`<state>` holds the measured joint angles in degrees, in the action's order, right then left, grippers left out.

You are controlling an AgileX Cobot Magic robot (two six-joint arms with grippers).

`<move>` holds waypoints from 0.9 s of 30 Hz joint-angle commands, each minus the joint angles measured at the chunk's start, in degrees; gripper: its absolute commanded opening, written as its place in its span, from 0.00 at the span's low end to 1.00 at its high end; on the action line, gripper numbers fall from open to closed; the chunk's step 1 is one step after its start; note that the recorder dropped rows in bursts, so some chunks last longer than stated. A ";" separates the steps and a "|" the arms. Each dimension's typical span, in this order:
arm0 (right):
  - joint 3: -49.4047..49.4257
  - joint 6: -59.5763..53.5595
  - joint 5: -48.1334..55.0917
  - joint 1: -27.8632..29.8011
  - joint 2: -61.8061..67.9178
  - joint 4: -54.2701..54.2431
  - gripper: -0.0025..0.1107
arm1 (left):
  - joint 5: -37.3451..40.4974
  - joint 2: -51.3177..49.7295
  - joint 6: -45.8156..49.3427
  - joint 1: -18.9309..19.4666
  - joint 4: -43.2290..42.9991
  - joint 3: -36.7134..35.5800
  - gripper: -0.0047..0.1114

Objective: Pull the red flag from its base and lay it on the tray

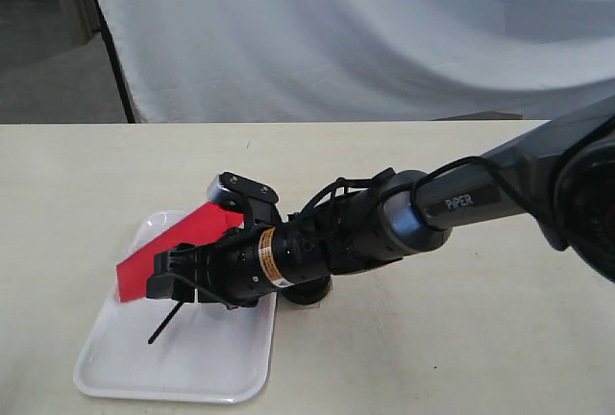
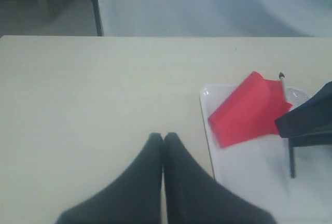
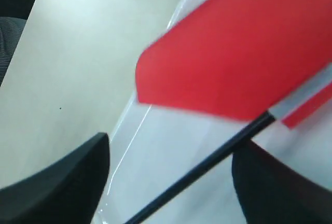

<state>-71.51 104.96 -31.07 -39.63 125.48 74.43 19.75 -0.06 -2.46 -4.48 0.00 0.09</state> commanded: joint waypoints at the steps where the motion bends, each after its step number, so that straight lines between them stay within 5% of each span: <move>1: -0.38 -0.87 -0.57 0.04 -0.14 0.41 0.65 | -0.17 0.06 0.08 -0.40 0.00 -0.09 0.04; 12: -0.38 3.26 -3.04 0.14 -8.85 14.85 0.65 | -0.17 0.06 0.08 -0.40 0.00 -0.09 0.04; 14: -0.38 3.35 -3.04 0.14 -11.35 23.56 0.47 | -0.17 0.06 0.08 -0.40 0.00 -0.09 0.04; 16: 0.50 3.17 -4.52 0.14 -12.97 25.51 0.08 | -0.17 0.06 0.08 -0.40 0.00 -0.09 0.04; 17: 1.10 2.02 -6.13 0.14 -13.61 25.51 0.03 | -0.17 0.06 0.08 -0.40 0.00 -0.09 0.04; 23: 1.06 1.61 -12.43 0.14 -13.92 25.51 0.02 | -0.17 0.06 0.08 -0.40 0.00 -0.09 0.04; 27: 2.59 -8.11 -12.43 0.01 -13.92 25.51 0.02 | -0.17 0.06 0.08 -0.40 0.00 -0.09 0.04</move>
<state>-69.96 103.47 -42.95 -39.63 112.08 99.25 19.75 -0.06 -2.46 -4.48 0.00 0.09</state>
